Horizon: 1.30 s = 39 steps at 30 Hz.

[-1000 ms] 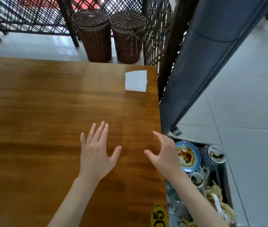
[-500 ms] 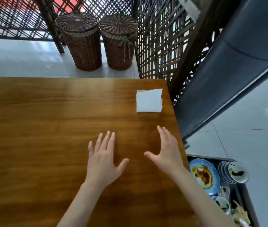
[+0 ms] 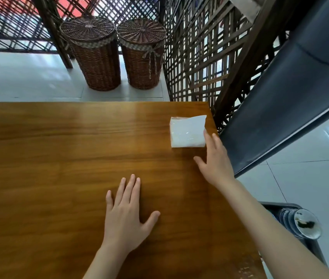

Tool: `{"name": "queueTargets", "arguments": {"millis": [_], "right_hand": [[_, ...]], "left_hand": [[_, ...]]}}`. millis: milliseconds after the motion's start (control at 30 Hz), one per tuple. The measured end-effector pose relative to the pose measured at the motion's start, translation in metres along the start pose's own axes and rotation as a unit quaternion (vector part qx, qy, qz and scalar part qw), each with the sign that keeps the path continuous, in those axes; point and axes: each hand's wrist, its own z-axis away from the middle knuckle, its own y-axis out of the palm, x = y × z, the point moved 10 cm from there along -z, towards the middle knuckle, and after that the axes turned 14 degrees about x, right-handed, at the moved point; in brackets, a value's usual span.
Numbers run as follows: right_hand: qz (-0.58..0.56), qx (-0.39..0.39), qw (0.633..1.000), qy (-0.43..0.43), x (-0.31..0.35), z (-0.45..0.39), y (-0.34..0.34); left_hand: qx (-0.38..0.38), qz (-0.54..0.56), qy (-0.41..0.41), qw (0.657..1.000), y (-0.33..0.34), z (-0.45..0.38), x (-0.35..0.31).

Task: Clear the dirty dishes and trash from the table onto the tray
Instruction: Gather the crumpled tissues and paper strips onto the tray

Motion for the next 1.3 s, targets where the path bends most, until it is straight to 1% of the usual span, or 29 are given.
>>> {"name": "queueTargets", "arguments": {"millis": [133, 200, 300, 367, 533, 700, 833, 1033, 1100, 1167, 1300], "right_hand": [[0.045, 0.029, 0.999, 0.003, 0.005, -0.015, 0.006], [0.052, 0.005, 0.999, 0.001, 0.009, -0.017, 0.003], [0.051, -0.069, 0.996, -0.012, 0.014, -0.013, -0.012], [0.043, -0.103, 0.994, -0.014, 0.015, -0.008, -0.021], [0.014, -0.132, 0.991, -0.026, 0.014, 0.008, -0.030], [-0.024, -0.151, 0.988, -0.035, 0.004, 0.049, -0.038], [-0.060, -0.163, 0.985, -0.018, -0.011, 0.094, -0.034], [-0.111, -0.177, 0.978, -0.004, -0.045, 0.157, -0.043], [-0.119, -0.180, 0.977, 0.004, -0.061, 0.179, -0.045], [-0.133, -0.185, 0.973, 0.018, -0.086, 0.203, -0.047], [-0.141, -0.165, 0.975, 0.042, -0.138, 0.245, -0.045]], "left_hand": [[-0.004, -0.006, -0.003, 1.000, 0.000, 0.001, -0.002], [-0.001, -0.005, -0.003, 1.000, 0.001, 0.002, -0.002], [-0.002, -0.006, -0.001, 1.000, 0.000, 0.002, -0.003], [-0.003, -0.006, 0.001, 1.000, 0.001, 0.002, -0.002], [-0.005, 0.001, -0.001, 1.000, 0.000, 0.001, -0.002], [-0.008, -0.008, -0.004, 1.000, 0.002, -0.001, 0.003], [-0.036, 0.004, 0.006, 0.999, -0.005, 0.005, 0.002], [-0.040, 0.019, -0.025, 0.999, 0.001, 0.048, -0.016], [-0.036, 0.028, -0.036, 0.998, 0.009, 0.072, -0.027], [-0.016, 0.039, -0.036, 0.998, 0.023, 0.098, -0.041], [0.002, 0.054, -0.055, 0.997, 0.045, 0.143, -0.071]]}}
